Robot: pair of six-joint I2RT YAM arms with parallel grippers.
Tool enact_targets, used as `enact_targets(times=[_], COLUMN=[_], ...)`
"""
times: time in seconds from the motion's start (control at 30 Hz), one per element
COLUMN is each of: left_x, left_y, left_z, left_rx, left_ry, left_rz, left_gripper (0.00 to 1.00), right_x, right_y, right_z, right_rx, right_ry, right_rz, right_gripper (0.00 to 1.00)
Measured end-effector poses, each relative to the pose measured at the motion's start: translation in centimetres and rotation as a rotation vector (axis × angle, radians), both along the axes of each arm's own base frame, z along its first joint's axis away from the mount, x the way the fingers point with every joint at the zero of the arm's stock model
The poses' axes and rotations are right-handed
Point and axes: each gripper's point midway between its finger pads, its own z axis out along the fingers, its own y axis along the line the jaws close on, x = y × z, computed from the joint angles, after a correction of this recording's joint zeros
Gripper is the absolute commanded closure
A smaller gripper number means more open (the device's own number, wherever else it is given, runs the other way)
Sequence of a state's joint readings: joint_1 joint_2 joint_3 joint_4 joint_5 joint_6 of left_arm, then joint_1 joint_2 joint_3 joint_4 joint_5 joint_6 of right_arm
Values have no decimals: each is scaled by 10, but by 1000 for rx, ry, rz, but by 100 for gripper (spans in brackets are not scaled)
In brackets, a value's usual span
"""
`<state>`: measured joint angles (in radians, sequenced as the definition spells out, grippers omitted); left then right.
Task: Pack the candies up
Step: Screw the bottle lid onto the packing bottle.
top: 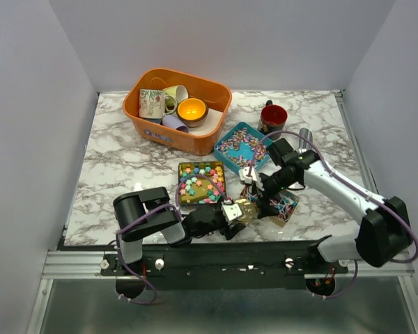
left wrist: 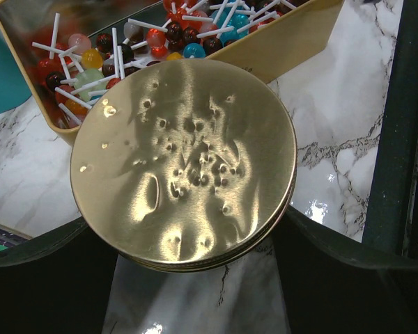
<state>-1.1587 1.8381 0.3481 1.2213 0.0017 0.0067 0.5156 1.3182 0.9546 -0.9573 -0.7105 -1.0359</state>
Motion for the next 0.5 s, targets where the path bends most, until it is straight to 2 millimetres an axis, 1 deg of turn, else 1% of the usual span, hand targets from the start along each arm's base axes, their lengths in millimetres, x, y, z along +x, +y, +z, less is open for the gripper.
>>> enact_targets(times=[0.1, 0.17, 0.33, 0.5], left_x=[0, 0, 0, 0], left_y=[0, 0, -1, -1], left_z=[0, 0, 0, 0], left_rx=[0, 1, 2, 3], left_ry=[-1, 0, -1, -1], left_rz=[0, -1, 0, 2], left_gripper=[100, 100, 100, 100], right_x=[12, 15, 7, 8], right_y=[13, 20, 32, 37], right_z=[-6, -15, -31, -35], right_rx=[18, 20, 17, 24], right_ry=[28, 49, 81, 67], right_rz=[19, 48, 133, 180], right_gripper=[1, 1, 1, 1])
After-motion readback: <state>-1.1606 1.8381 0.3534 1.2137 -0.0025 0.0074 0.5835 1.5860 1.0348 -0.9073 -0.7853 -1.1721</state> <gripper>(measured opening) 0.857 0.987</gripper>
